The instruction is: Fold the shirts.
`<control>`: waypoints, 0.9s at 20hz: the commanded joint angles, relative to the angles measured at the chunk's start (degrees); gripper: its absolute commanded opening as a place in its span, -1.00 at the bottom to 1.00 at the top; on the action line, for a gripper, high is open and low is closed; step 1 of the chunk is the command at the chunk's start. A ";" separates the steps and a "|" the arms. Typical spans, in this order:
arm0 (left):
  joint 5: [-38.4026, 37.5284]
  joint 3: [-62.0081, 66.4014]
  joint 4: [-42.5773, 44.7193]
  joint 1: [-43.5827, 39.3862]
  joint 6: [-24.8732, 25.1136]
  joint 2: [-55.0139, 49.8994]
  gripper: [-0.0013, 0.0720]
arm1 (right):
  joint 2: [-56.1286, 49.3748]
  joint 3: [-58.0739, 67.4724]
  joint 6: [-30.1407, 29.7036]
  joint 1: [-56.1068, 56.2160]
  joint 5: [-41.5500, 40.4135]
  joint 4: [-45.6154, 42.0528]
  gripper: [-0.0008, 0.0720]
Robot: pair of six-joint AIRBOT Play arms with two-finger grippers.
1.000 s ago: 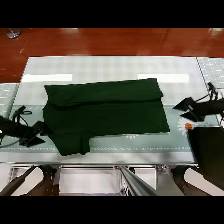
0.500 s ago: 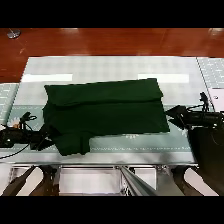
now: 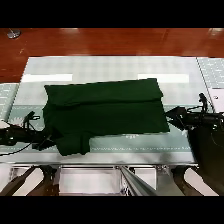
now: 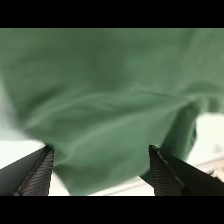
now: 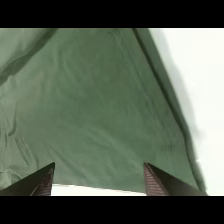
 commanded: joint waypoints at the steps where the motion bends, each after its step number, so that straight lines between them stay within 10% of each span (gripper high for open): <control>1: 5.42 -1.66 -1.51 -6.73 1.11 -3.08 0.95 | 0.04 -0.02 0.79 -0.02 0.52 0.09 0.76; 3: 5.35 -1.55 -1.53 -8.04 1.60 -4.44 0.60 | 0.04 0.35 1.11 -0.90 0.22 -1.01 0.76; 5: 4.70 -1.33 -1.57 -7.61 2.14 -4.15 -0.90 | 0.07 2.27 3.13 -4.79 0.76 -4.81 0.76; 10: 3.54 1.11 -1.57 -7.52 3.61 -3.82 -0.91 | 0.07 2.64 12.66 -10.84 4.74 -23.56 0.76; 18: 3.78 3.67 -2.89 -7.54 3.58 -3.82 -0.91 | -2.29 -0.28 14.14 1.86 -0.59 -20.59 0.76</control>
